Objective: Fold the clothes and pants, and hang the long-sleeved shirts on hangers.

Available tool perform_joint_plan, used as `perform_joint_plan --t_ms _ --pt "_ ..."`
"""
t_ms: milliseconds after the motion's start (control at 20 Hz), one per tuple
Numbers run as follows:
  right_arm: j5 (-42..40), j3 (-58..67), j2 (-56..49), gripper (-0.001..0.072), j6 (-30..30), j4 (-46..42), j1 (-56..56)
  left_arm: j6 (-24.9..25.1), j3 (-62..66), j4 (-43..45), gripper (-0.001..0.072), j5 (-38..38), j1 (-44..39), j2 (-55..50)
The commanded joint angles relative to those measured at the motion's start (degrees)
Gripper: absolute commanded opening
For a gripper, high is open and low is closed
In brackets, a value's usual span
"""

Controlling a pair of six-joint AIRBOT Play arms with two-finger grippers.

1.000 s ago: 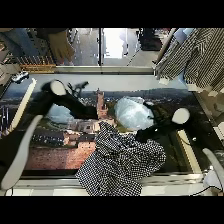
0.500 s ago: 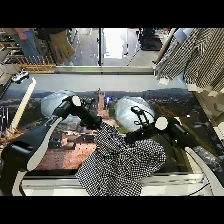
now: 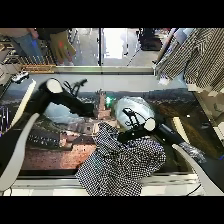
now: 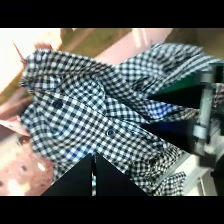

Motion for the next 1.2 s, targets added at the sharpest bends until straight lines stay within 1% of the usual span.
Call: perform_joint_plan --t_ms 0,50,100,150,300,350,550,650,700,800,850,900,950,1000,1050,1100,1150 --pt "-4.0 0.8 -1.8 0.0444 2.9 -2.4 1.0 1.2 -0.1 1.1 0.0082 -0.7 0.2 3.4" --pt "-3.7 1.2 -1.8 0.0443 2.9 -3.1 1.0 1.2 -0.1 1.2 0.0249 -0.7 -0.4 2.1" --pt "-2.6 1.6 -1.8 0.0444 2.9 -3.1 1.0 0.6 -0.1 1.2 0.0438 -0.7 -1.1 0.0" --pt "-1.4 1.9 -1.8 0.0444 2.9 -3.3 1.0 -0.6 -0.1 1.2 0.0473 -0.7 -1.8 -2.5" --pt "0.9 1.9 -1.8 0.0444 3.1 -4.6 1.0 -7.1 0.0 1.1 0.0473 1.0 -2.4 -11.9" --pt "0.9 1.9 -1.8 0.0444 4.2 -5.7 1.0 -9.0 0.0 0.7 0.0471 1.3 -2.4 -14.8" --pt "0.5 1.9 -2.4 0.0443 4.3 -6.8 1.0 -10.3 0.0 0.2 0.0465 1.9 -2.3 -21.1" --pt "0.0 1.9 -3.3 0.044 4.3 -6.8 1.0 -10.4 0.1 -1.1 0.0465 4.6 -2.4 -21.7" --pt "-0.1 1.9 -4.0 0.0408 4.3 -6.8 1.0 -10.4 0.2 -2.6 0.0465 6.6 -2.4 -21.6" --pt "0.3 1.9 -5.6 0.0401 4.3 -6.5 1.1 -10.4 0.6 -5.3 0.0465 10.5 -2.4 -21.7" --pt "0.3 1.9 -6.2 0.0392 4.2 -6.5 1.1 -10.5 0.6 -5.8 0.0452 11.7 -2.4 -21.7" --pt "0.3 1.9 -6.4 0.0333 3.7 -6.1 1.1 -10.5 0.6 -5.7 0.0331 11.9 -2.4 -21.8" --pt "0.3 2.0 -6.5 0.0301 3.7 -6.0 1.1 -10.7 0.6 -5.7 0.0187 11.8 -2.4 -22.1" --pt "0.4 2.2 -6.5 0.0221 3.6 -6.0 1.1 -10.9 0.6 -5.7 0.0124 11.4 -2.4 -22.2" --pt "0.4 2.5 -6.5 0.0082 3.7 -6.0 1.1 -10.8 0.6 -5.7 0.0037 11.2 -2.4 -22.2" --pt "0.5 3.0 -6.4 0.0025 3.7 -5.9 1.1 -10.8 0.6 -5.7 0.0017 11.0 -2.4 -22.2" --pt "0.7 3.7 -6.1 0.0025 3.7 -6.1 1.1 -10.8 0.6 -5.7 0.0017 10.4 -2.4 -22.1"
